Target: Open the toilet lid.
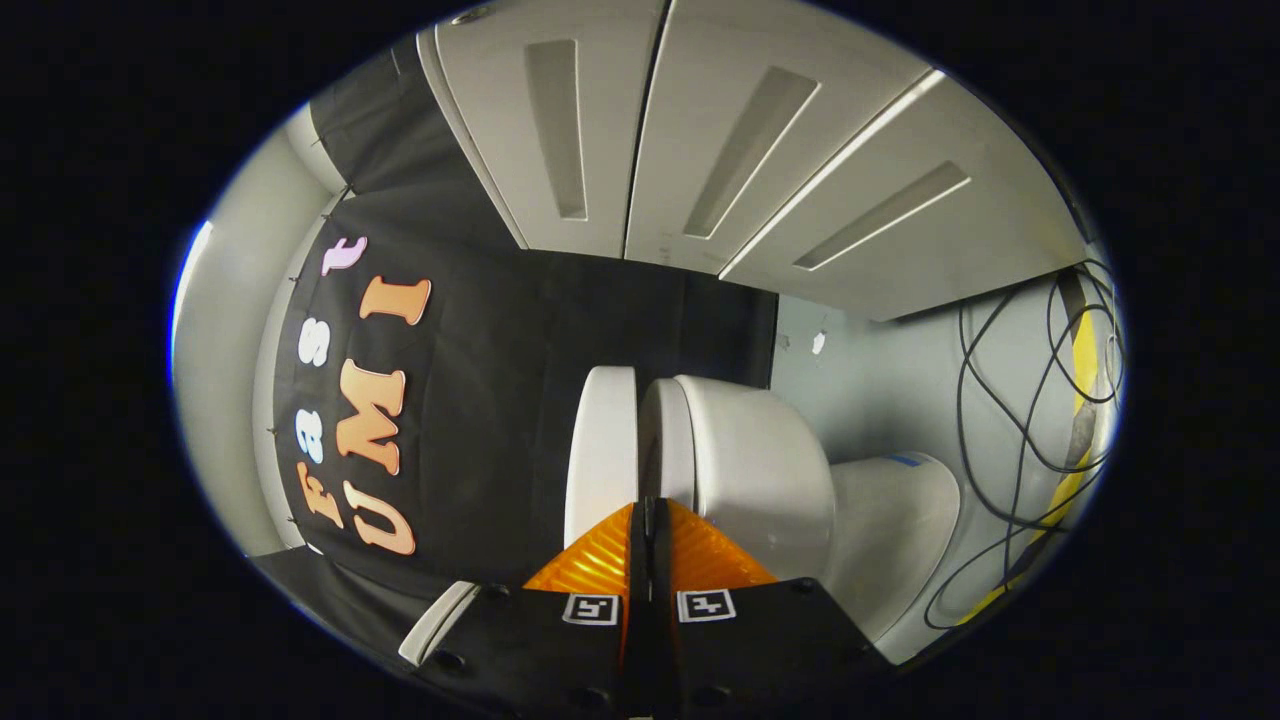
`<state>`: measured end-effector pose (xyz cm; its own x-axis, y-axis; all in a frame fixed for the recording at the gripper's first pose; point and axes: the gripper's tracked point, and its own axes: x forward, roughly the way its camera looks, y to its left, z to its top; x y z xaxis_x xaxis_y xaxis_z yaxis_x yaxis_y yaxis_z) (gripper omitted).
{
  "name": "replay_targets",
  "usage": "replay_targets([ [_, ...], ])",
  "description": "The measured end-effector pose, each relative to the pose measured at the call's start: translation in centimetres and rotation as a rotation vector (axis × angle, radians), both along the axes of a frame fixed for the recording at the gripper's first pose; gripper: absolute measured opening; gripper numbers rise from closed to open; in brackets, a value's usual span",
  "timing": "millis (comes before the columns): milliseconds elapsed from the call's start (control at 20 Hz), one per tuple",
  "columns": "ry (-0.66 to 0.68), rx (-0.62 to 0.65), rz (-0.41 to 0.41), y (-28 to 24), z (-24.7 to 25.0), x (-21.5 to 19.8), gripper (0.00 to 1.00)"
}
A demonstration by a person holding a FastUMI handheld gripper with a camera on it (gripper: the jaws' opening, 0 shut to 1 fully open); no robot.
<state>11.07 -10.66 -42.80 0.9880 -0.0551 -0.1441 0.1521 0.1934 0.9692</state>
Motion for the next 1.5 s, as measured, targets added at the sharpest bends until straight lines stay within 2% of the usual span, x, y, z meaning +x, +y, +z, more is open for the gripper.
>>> replay_targets([
  [500,-0.008,0.000,0.001,0.3,1.3,0.0,0.08],
  [750,-0.031,-0.043,0.012,0.6,4.2,0.3,0.08],
  [1500,-0.100,-0.331,0.067,5.1,16.5,1.4,0.08],
])
